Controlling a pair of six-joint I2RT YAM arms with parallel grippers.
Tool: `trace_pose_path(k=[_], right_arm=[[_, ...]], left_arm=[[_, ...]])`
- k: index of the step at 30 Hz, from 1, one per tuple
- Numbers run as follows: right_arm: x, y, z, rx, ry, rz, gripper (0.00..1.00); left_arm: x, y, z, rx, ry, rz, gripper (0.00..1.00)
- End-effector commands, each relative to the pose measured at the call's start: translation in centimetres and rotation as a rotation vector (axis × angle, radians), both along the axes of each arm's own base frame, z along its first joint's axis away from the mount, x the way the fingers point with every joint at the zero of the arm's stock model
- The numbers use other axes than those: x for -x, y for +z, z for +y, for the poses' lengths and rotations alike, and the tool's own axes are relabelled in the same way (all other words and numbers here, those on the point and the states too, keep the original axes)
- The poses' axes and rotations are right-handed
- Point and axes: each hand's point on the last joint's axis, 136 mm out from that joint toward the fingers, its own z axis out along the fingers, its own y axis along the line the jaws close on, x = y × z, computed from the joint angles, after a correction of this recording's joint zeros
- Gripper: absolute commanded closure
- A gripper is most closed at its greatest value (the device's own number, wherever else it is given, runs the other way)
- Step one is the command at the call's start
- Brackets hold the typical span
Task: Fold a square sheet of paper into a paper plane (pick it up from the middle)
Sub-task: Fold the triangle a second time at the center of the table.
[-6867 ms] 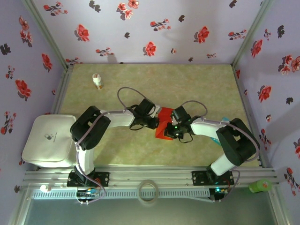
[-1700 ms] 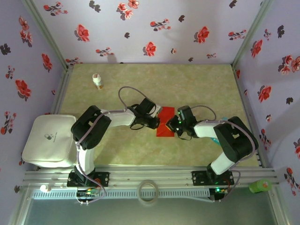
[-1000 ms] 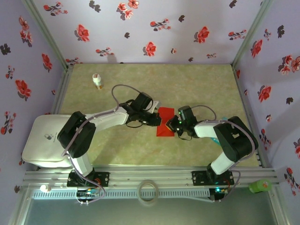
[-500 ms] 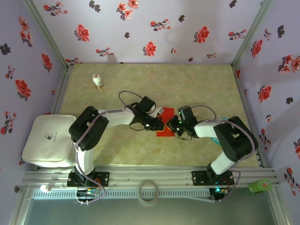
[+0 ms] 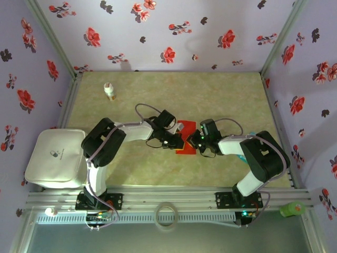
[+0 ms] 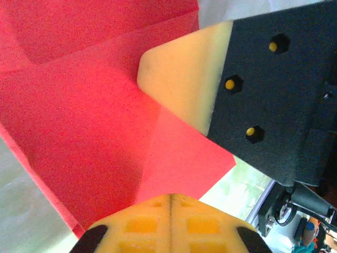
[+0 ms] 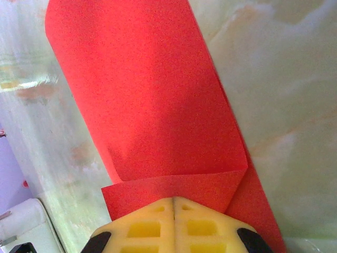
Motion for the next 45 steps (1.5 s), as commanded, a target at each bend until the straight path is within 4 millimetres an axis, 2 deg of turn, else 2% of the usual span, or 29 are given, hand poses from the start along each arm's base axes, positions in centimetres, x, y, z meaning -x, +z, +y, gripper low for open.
trace_pose_path(k=[1, 14, 29, 31, 33, 37, 39, 42, 45], right_arm=[[2.0, -2.7, -2.2, 0.101, -0.018, 0.093, 1.00], [2.2, -2.9, -2.5, 0.120, -0.013, 0.101, 1.00], [2.6, -3.6, -3.2, 0.151, -0.013, 0.118, 1.00], [2.6, -3.6, -3.2, 0.154, -0.012, 0.118, 1.00], [2.7, -3.7, -3.2, 0.153, -0.011, 0.121, 1.00], [2.5, -3.5, -3.2, 0.148, -0.012, 0.115, 1.00], [2.5, -3.6, -3.2, 0.148, -0.014, 0.114, 1.00], [2.5, -3.5, -3.1, 0.145, -0.017, 0.113, 1.00], [2.4, -3.4, -3.1, 0.143, -0.017, 0.111, 1.00]], left_arm=[[0.2, -1.0, 0.4, -0.045, -0.020, -0.007, 1.00], [1.4, -2.9, 2.0, -0.098, -0.019, 0.017, 1.00], [3.7, -3.4, 4.0, -0.109, 0.020, 0.076, 1.00], [4.0, -2.5, 3.8, -0.067, 0.029, 0.088, 1.00], [3.9, -0.8, 3.3, -0.005, 0.044, 0.081, 1.00], [2.5, 3.8, 1.7, 0.125, 0.060, 0.008, 1.00], [1.7, 5.1, 1.1, 0.166, 0.065, -0.007, 1.00], [0.6, 5.4, 0.2, 0.195, 0.075, 0.004, 1.00], [-0.3, 4.2, -0.4, 0.160, 0.076, 0.032, 1.00]])
